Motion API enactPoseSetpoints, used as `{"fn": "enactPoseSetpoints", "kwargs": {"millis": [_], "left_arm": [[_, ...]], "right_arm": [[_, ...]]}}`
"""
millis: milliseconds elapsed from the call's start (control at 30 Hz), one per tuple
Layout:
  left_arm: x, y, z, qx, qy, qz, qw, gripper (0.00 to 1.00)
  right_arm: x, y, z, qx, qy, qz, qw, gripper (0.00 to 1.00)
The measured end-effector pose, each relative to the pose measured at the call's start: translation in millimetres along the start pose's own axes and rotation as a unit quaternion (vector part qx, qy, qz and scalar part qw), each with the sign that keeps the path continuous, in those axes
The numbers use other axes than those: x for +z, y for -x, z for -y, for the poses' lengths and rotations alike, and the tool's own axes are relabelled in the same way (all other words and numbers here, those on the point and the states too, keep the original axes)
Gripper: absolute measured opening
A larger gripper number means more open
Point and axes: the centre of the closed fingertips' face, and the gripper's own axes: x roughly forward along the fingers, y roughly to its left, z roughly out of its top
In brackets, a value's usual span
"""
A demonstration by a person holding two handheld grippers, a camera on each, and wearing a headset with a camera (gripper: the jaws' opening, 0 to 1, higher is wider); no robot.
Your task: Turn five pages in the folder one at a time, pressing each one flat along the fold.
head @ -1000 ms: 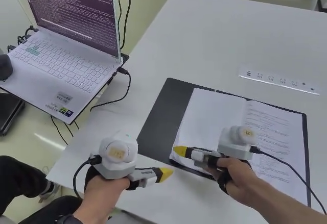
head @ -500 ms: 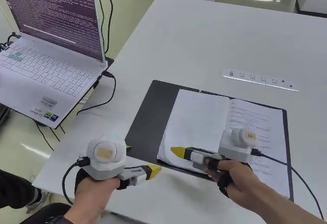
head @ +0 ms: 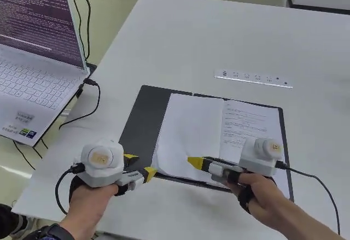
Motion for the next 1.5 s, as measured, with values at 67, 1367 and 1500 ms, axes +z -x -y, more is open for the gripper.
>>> {"fn": "enactPoseSetpoints", "kwargs": {"millis": [67, 1367, 1500], "left_arm": [[1.8, -3.6, 0.7, -0.003, 0.001, 0.001, 1.0000, 0.26], [-31.6, -62.0, 1.8, -0.012, 0.041, -0.047, 0.9980, 0.00], [-31.6, -61.3, 2.0, -0.011, 0.043, -0.046, 0.9980, 0.00]], "right_arm": [[-0.2, 3.7, 2.1, -0.003, -0.002, 0.003, 1.0000, 0.35], [3.8, 21.6, 39.1, -0.032, -0.003, 0.001, 0.9995, 0.29], [13.6, 15.4, 43.0, -0.034, 0.013, -0.005, 0.9993, 0.26]]}}
